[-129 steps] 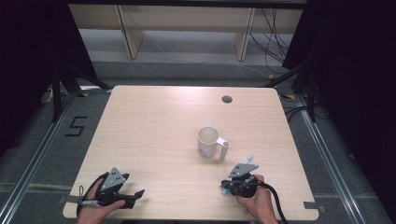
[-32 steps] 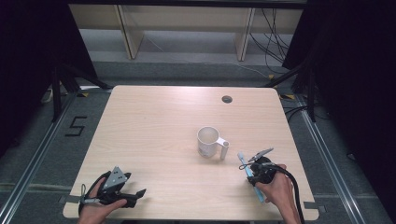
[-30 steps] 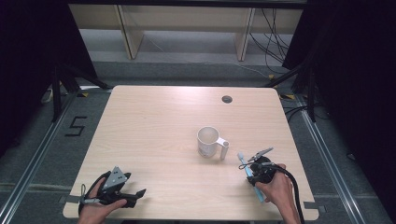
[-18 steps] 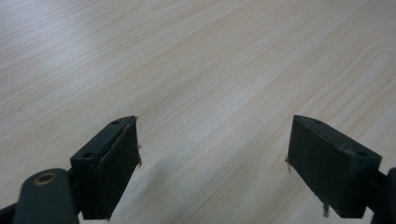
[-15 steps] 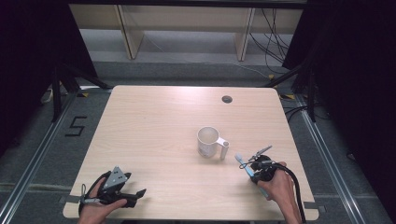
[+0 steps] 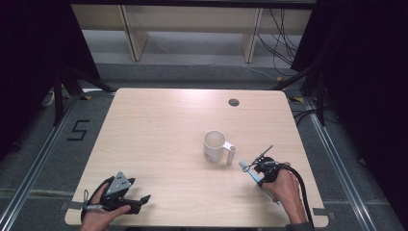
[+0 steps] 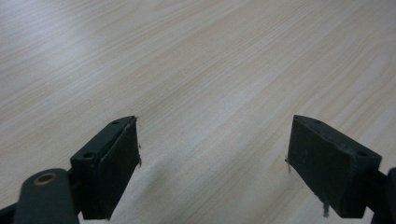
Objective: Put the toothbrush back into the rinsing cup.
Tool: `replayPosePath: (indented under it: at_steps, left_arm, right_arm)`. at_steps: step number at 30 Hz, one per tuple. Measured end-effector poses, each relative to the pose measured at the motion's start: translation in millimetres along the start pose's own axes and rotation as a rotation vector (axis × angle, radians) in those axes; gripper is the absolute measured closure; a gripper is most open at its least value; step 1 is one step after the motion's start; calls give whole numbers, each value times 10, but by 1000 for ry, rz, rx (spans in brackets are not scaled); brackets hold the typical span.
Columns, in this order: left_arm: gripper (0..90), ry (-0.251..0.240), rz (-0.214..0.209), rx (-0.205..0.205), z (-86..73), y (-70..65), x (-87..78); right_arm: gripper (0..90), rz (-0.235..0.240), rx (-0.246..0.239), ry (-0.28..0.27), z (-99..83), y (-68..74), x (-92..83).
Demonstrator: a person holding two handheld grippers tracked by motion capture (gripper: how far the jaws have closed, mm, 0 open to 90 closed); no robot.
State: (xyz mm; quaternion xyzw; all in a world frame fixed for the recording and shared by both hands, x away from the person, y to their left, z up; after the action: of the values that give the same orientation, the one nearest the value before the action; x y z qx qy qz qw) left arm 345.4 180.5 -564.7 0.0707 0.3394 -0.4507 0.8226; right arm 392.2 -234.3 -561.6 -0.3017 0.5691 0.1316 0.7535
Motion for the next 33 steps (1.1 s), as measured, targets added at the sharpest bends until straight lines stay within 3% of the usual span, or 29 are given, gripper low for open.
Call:
replayPosePath:
  at_steps: [6, 8, 10, 15, 18, 19, 21, 22, 26, 27, 28, 29, 33]
  left_arm:
    - [160, 11, -9, 0, -3, -6, -5]
    - [160, -19, -8, -2, 12, -7, 19]
    - [160, -18, -7, -3, 12, -8, 17]
    - [160, -11, -7, 2, 8, -3, 12]
    - [160, -8, -11, 3, 10, -6, 8]
    - [160, -9, -10, 3, 10, -4, 9]
    - [160, -14, 0, 2, 15, 4, 7]
    - [160, -14, 0, 3, 15, 5, 6]
    - [160, -24, -5, 0, 22, -9, 13]
    - [160, -8, 0, 11, 12, 3, 3]
    - [160, -31, -7, -7, 27, -16, 22]
    - [160, -17, -7, 1, 17, -8, 14]
    - [160, -33, -5, -2, 29, -8, 14]
  right_arm:
    - [787, -8, -19, 35, 26, -4, 6]
    - [788, -13, -20, 55, 28, 5, 3]
    - [788, -21, -37, 62, 37, 1, 4]
    - [789, -28, -51, 62, 44, -3, 11]
    - [789, -31, -28, 77, 40, 21, -2]
    - [789, -36, -64, 61, 34, -11, 15]
    - [789, -34, -58, 64, 27, 3, 1]
    - [790, -35, -65, 48, 27, -6, 1]
    - [790, -39, -26, 4, 16, -92, -88]
    - [790, -41, -9, -6, 12, -114, -121]
    - [790, -37, -6, -40, 21, -148, -145]
    - [790, -42, 7, -58, 27, -179, -176]
    - [790, -29, 57, -152, 73, -258, -277]
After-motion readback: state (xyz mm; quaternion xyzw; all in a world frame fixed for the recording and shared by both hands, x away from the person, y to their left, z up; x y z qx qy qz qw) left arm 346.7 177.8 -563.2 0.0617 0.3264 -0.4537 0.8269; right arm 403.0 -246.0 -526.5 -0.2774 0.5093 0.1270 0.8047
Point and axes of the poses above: each handheld gripper's, and its own axes: x roughly forward along the jaws, z roughly out of its top, y roughly to its left, the point moved 9 cm from there along x, roughly forward along the jaws, and after that the axes turned 15 degrees about -z, right-handed, at the moved point
